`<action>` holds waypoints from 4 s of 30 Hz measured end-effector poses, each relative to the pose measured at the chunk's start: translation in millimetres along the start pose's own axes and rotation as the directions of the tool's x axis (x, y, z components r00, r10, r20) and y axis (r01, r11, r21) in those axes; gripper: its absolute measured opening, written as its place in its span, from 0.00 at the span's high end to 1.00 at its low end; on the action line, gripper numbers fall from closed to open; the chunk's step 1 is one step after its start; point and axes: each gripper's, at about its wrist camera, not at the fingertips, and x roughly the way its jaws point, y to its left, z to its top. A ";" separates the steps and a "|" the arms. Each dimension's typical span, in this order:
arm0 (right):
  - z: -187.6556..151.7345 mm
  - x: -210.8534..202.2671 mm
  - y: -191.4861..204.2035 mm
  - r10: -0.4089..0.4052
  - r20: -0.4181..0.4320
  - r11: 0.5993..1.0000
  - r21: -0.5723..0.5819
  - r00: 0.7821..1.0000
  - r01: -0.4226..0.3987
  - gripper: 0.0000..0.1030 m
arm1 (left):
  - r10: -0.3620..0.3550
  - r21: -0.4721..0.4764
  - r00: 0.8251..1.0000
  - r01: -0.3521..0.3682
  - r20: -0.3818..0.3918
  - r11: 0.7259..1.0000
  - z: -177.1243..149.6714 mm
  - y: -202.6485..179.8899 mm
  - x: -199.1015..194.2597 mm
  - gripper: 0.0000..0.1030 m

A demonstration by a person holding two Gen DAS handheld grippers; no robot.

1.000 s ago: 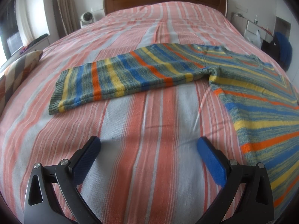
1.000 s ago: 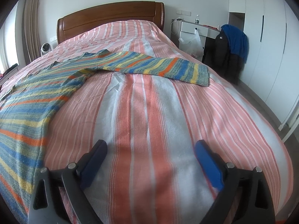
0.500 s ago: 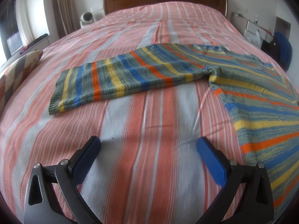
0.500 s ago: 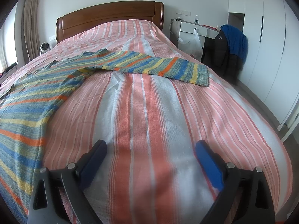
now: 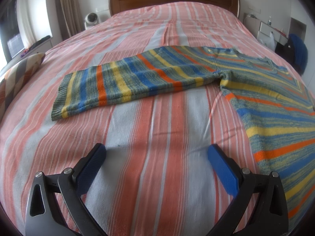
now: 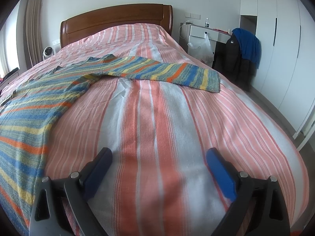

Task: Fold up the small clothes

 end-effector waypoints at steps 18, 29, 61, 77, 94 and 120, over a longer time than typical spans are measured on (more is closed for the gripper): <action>-1.7 -3.5 -1.3 0.015 0.007 1.000 0.004 1.000 -0.015 0.07 | 0.002 0.004 1.000 -0.002 0.008 1.000 -1.6 0.1 2.3 0.00; -1.7 -4.4 -1.0 0.016 0.007 1.000 0.003 1.000 -0.016 0.07 | 0.030 0.069 0.996 -0.024 -0.083 0.997 6.3 -14.8 0.0 0.00; 123.1 136.6 -180.5 0.453 -0.143 0.662 0.715 0.880 -0.225 0.71 | 0.089 -0.209 0.995 -0.078 0.044 0.975 -45.3 7.6 -40.3 0.00; 305.8 38.3 47.6 0.485 -0.097 0.864 0.210 0.869 -0.458 0.97 | 0.102 -0.205 0.994 -0.090 0.048 0.975 -46.9 3.3 -37.5 0.00; 233.8 136.2 182.5 0.717 -0.271 0.688 0.423 0.643 -0.589 0.32 | 0.110 -0.201 0.993 -0.098 0.049 0.975 -46.0 2.0 -38.1 0.00; 17.1 -37.8 51.1 0.413 -0.380 0.907 0.085 0.828 -0.413 0.48 | 0.117 -0.198 0.992 -0.105 0.051 0.975 -45.6 2.2 -37.9 0.00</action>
